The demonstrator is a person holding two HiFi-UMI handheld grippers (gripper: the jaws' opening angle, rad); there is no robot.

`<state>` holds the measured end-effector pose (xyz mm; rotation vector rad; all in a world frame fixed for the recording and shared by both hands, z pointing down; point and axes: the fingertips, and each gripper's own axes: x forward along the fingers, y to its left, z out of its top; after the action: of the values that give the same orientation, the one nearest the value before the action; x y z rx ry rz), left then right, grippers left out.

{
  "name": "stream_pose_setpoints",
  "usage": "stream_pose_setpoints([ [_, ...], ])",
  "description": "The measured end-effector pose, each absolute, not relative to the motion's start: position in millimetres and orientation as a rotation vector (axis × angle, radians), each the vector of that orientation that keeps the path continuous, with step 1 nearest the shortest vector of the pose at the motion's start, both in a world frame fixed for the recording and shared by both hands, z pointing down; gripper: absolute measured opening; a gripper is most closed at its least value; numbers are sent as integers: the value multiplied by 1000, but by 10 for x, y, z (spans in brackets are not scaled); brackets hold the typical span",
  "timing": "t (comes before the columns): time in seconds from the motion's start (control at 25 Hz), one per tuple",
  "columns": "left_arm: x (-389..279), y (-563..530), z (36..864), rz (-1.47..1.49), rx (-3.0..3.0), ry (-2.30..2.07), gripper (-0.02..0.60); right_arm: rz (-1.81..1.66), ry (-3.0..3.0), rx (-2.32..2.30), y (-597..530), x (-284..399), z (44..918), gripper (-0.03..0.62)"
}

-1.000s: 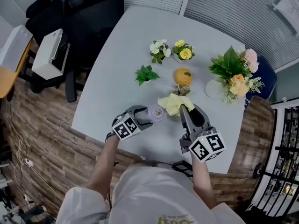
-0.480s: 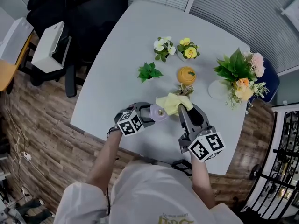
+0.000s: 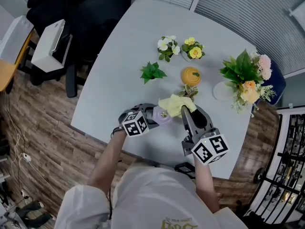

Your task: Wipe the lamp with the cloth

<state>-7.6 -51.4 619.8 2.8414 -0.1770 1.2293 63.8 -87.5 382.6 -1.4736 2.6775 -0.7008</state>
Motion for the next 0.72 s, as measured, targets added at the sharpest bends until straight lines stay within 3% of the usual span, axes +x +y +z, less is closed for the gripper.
stream_pose_setpoints([
  [0.72,-69,-507,6204,1233,2845,-157,305,-707,2761,-1432,-906,421,3960,98],
])
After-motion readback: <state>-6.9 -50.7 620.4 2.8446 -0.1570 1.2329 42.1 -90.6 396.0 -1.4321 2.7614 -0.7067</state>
